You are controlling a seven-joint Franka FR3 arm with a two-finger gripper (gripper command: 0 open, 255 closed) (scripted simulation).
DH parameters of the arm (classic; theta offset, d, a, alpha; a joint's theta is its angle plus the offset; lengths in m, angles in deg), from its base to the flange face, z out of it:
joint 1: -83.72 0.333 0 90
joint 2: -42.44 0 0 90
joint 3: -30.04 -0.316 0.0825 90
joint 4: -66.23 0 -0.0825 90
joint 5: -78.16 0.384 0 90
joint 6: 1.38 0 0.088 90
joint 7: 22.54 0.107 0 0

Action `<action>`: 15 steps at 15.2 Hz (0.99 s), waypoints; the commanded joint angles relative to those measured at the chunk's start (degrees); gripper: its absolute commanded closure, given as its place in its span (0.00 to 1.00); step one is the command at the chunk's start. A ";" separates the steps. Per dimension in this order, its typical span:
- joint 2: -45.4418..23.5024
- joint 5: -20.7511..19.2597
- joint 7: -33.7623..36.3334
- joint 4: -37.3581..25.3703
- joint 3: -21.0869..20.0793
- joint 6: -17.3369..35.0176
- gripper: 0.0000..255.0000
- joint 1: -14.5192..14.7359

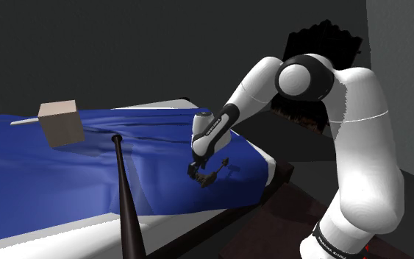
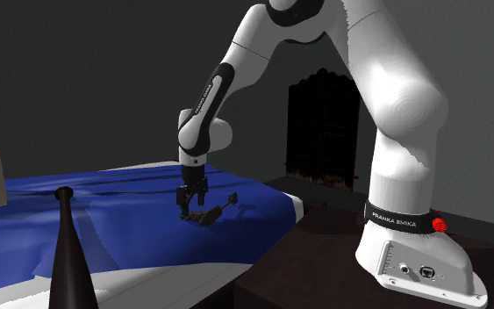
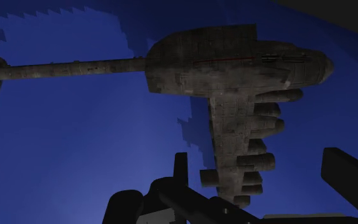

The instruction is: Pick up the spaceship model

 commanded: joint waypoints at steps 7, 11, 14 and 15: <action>-2.46 -0.18 -0.02 -0.60 0.19 1.88 1.00 0.03; -2.51 -0.18 -0.02 -0.65 0.20 1.88 1.00 0.03; -2.50 -0.18 0.00 -0.68 0.19 1.84 1.00 0.05; -1.77 -0.13 -0.03 -0.48 0.14 1.32 1.00 0.01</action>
